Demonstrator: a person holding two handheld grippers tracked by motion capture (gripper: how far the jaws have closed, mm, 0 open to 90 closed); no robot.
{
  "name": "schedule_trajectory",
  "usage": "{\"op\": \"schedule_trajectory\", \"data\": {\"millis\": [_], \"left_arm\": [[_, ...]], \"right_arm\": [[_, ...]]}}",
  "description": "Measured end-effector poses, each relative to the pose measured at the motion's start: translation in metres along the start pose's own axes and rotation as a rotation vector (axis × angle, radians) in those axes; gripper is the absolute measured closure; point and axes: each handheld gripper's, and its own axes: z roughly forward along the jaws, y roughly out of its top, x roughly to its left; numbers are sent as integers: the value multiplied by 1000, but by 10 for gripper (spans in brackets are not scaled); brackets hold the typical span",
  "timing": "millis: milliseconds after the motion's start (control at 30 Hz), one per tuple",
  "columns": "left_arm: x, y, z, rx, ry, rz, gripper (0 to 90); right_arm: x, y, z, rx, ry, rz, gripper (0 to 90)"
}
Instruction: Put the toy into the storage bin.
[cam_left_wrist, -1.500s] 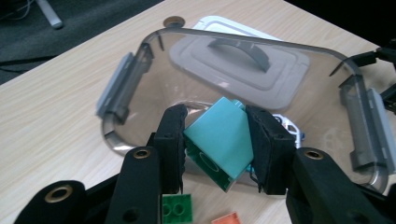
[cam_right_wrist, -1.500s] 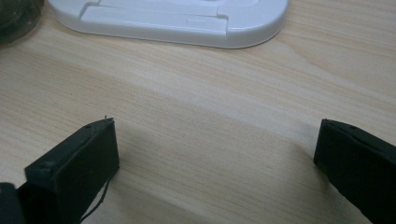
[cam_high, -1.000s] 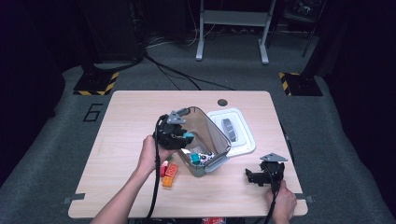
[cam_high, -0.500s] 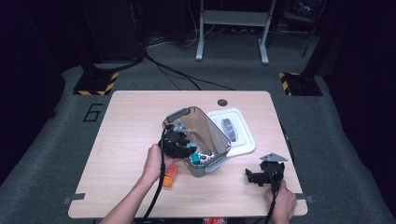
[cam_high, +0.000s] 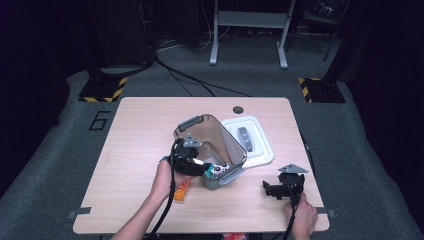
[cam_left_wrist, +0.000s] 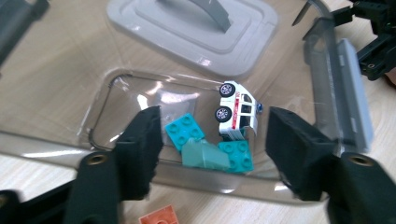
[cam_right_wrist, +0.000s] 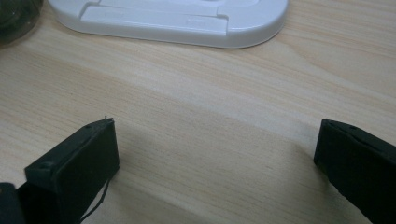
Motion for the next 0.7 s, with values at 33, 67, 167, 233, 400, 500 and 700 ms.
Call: {"op": "schedule_trajectory", "data": {"millis": [33,67,167,233,400,500,700], "left_arm": [[1,-1,-3,-11,2,4,289],[1,-2,-6,-19,4,3,269],[4,-5,-16,-50,10,-5,227],[6,-7,-22,-65,19,-8,208],[15,-15,-39,-89,50,-33,170],[24,-21,-48,-107,69,-59,152],[41,-41,-54,-113,101,-114,143]], "right_arm": [[0,0,0,0,0,0,0],[0,0,0,0,0,0,0],[0,0,0,0,0,0,0],[0,0,0,0,0,0,0],[0,0,0,0,0,0,0],[0,0,0,0,0,0,0],[0,0,0,0,0,0,0]]}}
